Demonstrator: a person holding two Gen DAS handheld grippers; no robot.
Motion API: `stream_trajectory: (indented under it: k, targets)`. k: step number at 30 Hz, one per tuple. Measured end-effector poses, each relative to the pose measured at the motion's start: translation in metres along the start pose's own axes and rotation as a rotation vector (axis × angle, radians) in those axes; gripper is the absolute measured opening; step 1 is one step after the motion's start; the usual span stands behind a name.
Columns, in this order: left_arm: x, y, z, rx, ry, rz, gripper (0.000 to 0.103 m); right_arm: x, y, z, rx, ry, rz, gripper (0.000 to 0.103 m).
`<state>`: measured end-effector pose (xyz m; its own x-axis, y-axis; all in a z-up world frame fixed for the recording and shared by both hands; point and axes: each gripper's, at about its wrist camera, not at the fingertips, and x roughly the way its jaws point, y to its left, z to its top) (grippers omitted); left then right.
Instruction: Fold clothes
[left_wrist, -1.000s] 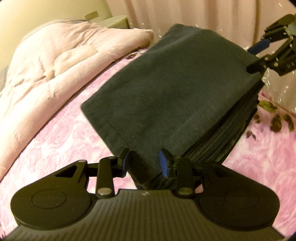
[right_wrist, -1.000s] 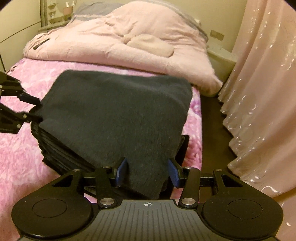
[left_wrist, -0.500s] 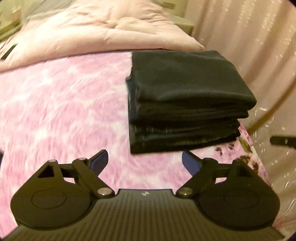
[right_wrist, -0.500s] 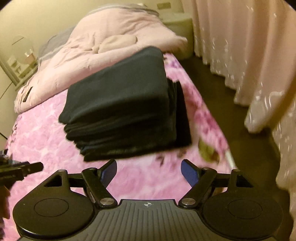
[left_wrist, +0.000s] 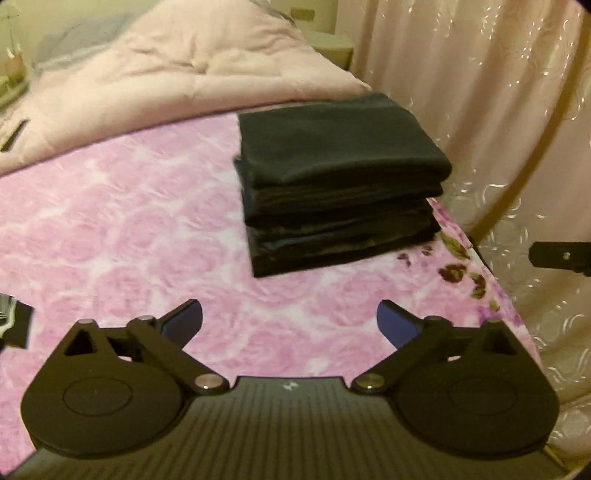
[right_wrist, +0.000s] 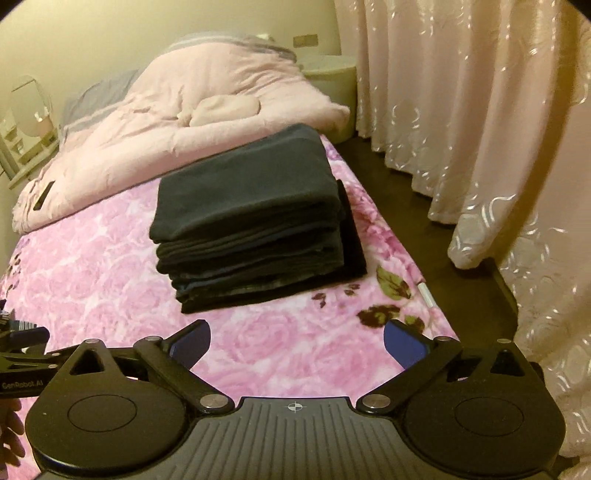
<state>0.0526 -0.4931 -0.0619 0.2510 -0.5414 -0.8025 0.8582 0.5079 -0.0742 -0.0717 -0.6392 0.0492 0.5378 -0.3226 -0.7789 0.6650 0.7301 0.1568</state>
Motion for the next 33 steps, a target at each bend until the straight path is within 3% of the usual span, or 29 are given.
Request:
stream_trajectory:
  k: [6, 14, 17, 27, 33]
  targets:
    - [-0.031, 0.005, -0.009, 0.02, 0.007, -0.017, 0.101, -0.028, 0.023, -0.015, 0.056, 0.008, -0.075, 0.102]
    - [-0.057, -0.002, -0.025, -0.002, 0.036, -0.015, 0.1, -0.038, 0.025, -0.019, 0.036, 0.025, -0.055, 0.102]
    - [-0.061, -0.01, -0.025, -0.013, 0.004, 0.036, 0.1, -0.036, 0.024, -0.013, 0.007, 0.025, -0.037, 0.102]
    - [-0.067, -0.02, -0.011, -0.11, -0.002, 0.088, 0.1, -0.034, 0.011, 0.006, -0.043, -0.01, 0.028, 0.102]
    - [-0.066, -0.025, -0.007, -0.114, 0.019, 0.109, 0.1, -0.033, 0.006, 0.009, -0.045, -0.004, 0.039, 0.102]
